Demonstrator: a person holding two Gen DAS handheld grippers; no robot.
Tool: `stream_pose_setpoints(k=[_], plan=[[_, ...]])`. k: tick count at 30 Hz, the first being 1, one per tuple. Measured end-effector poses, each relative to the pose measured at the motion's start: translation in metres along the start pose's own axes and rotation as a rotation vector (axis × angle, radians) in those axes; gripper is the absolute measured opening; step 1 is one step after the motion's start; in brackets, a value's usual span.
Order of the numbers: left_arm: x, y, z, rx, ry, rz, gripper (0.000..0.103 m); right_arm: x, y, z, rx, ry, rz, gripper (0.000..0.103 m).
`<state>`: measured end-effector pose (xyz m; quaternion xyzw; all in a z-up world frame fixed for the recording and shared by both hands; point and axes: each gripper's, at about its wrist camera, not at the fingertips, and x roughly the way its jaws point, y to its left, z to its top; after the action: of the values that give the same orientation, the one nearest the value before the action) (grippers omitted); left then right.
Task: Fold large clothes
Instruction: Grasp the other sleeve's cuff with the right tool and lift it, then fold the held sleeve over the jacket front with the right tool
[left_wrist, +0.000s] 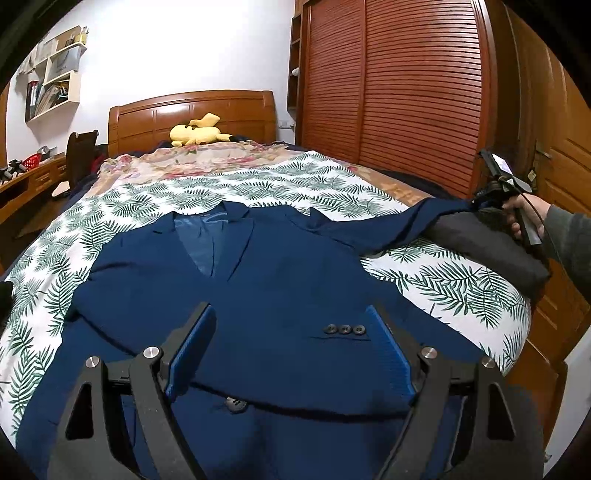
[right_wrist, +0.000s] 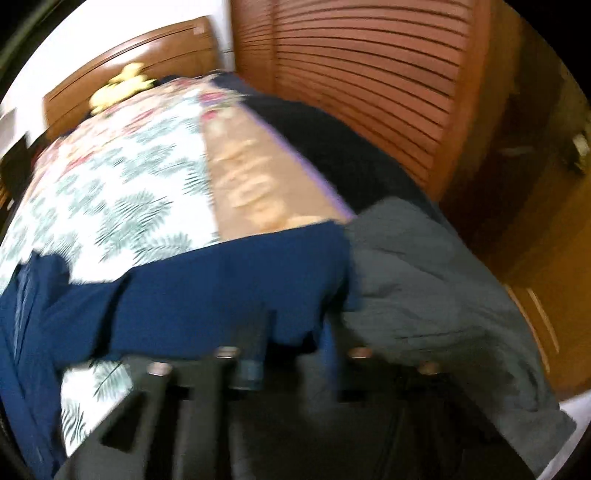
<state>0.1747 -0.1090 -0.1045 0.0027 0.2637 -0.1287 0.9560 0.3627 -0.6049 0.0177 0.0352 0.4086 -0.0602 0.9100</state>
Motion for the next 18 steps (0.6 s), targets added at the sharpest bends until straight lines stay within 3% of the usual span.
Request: stream_pose_setpoints(k=[6, 18], plan=[[-0.003, 0.005, 0.000, -0.006, -0.003, 0.007, 0.083, -0.056, 0.067, 0.016, -0.147, -0.159, 0.113, 0.008], [-0.014, 0.021, -0.002, -0.028, -0.013, 0.035, 0.083, -0.193, 0.258, 0.014, -0.468, -0.444, 0.396, 0.007]])
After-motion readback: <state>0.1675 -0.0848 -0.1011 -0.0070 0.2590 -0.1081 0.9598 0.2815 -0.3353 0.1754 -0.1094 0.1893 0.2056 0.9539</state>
